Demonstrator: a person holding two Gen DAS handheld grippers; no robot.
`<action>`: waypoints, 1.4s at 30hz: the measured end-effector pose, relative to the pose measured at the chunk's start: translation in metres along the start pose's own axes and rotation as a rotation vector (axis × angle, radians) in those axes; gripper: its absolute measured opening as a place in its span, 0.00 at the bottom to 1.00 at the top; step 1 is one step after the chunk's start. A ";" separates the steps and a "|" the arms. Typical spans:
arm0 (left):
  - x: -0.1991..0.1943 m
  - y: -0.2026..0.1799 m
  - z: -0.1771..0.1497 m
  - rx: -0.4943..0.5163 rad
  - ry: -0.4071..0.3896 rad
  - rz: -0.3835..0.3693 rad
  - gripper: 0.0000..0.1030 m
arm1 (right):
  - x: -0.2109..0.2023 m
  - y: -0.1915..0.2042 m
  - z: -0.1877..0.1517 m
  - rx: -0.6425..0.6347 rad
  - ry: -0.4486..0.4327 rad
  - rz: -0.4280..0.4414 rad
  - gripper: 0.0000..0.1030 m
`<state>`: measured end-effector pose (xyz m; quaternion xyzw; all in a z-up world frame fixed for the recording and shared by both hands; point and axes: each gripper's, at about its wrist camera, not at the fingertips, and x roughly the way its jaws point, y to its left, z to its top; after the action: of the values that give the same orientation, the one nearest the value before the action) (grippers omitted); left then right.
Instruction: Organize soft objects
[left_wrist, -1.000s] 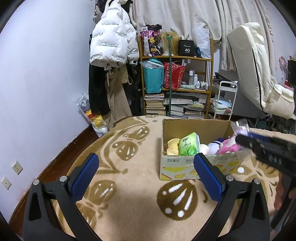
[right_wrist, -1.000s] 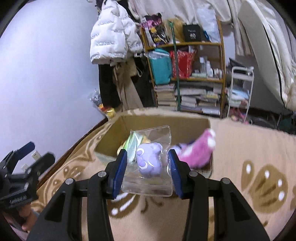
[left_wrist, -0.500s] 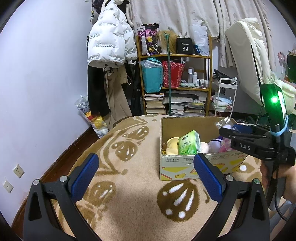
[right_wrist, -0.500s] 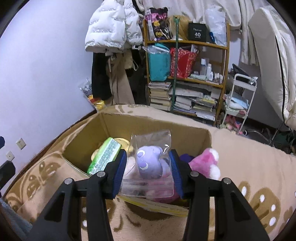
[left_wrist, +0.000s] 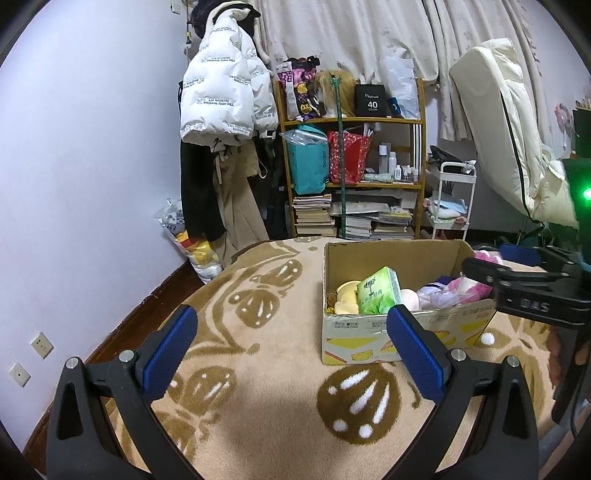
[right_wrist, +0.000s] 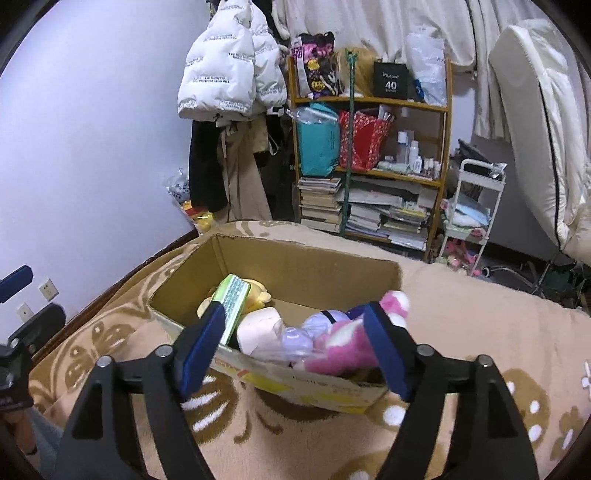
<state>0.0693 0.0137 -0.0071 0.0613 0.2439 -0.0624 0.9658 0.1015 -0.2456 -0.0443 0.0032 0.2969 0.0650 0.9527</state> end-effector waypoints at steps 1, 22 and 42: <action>-0.001 0.000 0.000 -0.002 -0.003 0.002 0.98 | -0.006 -0.001 0.000 0.001 -0.009 -0.005 0.86; -0.027 -0.002 -0.002 0.004 -0.046 0.019 0.98 | -0.078 -0.025 -0.012 0.095 -0.079 -0.077 1.00; -0.015 -0.007 -0.004 0.040 -0.017 0.021 0.98 | -0.077 -0.025 -0.025 0.049 -0.042 -0.129 1.00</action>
<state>0.0538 0.0089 -0.0039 0.0824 0.2338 -0.0578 0.9671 0.0273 -0.2808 -0.0226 0.0087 0.2779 -0.0038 0.9606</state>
